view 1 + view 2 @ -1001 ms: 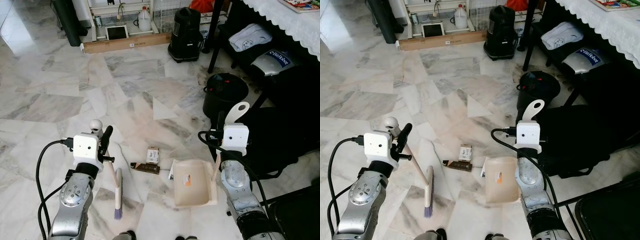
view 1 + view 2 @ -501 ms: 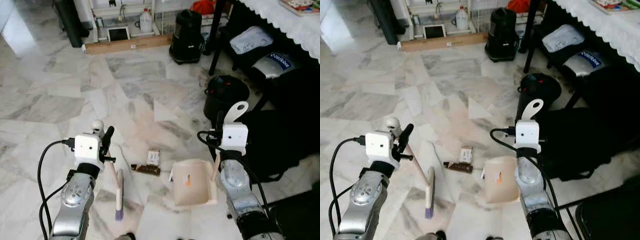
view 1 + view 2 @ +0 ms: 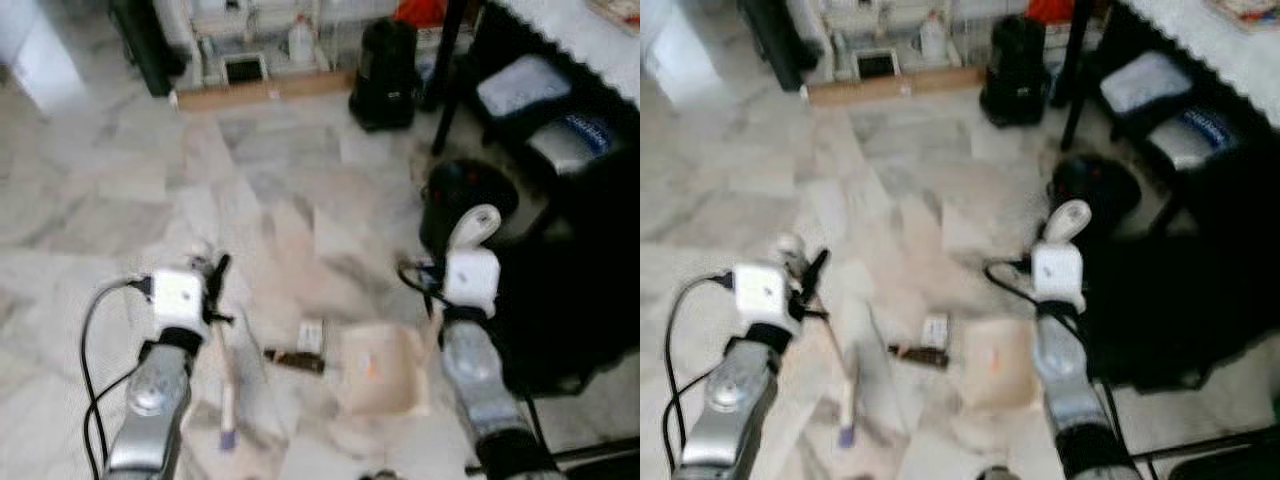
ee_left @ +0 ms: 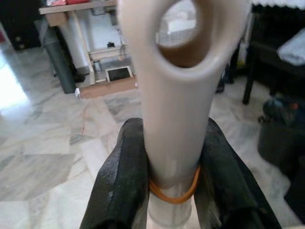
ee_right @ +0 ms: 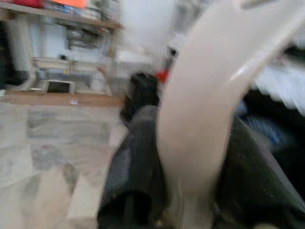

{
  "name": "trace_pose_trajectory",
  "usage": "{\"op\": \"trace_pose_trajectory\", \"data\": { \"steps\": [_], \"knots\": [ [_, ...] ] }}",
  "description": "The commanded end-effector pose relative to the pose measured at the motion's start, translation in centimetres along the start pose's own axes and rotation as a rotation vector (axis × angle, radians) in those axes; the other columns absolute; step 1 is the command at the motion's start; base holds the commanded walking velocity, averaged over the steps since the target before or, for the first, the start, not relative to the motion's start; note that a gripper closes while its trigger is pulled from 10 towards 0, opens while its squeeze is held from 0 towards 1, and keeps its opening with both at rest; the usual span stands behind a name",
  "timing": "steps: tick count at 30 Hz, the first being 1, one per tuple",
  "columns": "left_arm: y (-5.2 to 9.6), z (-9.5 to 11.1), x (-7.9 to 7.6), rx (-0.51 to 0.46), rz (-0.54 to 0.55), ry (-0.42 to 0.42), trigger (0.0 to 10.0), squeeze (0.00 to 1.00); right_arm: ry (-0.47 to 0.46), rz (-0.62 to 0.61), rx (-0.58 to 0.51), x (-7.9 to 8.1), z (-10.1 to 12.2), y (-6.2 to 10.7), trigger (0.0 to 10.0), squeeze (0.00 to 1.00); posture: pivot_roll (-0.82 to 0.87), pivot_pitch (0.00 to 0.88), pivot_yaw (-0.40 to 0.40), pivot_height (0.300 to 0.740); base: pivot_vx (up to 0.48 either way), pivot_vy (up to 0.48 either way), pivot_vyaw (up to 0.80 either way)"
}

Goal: Sweep floor

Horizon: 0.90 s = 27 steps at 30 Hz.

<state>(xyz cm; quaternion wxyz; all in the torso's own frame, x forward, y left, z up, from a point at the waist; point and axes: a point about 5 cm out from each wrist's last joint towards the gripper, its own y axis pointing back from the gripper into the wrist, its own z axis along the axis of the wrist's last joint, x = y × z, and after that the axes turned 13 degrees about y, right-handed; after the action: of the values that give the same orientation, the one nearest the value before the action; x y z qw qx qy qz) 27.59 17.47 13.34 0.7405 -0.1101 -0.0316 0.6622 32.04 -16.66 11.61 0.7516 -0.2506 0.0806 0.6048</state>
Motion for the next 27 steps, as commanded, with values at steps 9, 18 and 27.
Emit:
{"op": "trace_pose_trajectory", "data": {
  "steps": [9, 18, 27],
  "knots": [
    [0.0, 1.1, 0.5, -0.049, 0.007, -0.034, 10.0, 0.0, -0.029, 0.006, -0.05, 0.7, 1.5, -0.2, 10.0, 0.0, 0.14, 0.187, -0.006, 0.74, 0.0, 0.0, 0.0],
    [-0.2, 1.3, 1.2, -0.057, 0.021, -0.062, 10.0, 0.0, -0.028, 0.01, -0.043, 0.8, 1.4, -0.2, 10.0, 0.0, 0.14, 0.187, -0.007, 0.74, 0.0, 0.0, 0.0],
    [-0.7, 1.7, 1.8, -0.072, 0.034, -0.084, 10.0, 0.0, -0.04, 0.014, -0.041, 0.9, 1.5, -0.2, 10.0, 0.0, 0.14, 0.186, -0.008, 0.74, 0.0, 0.0, 0.0]
  ]
}}
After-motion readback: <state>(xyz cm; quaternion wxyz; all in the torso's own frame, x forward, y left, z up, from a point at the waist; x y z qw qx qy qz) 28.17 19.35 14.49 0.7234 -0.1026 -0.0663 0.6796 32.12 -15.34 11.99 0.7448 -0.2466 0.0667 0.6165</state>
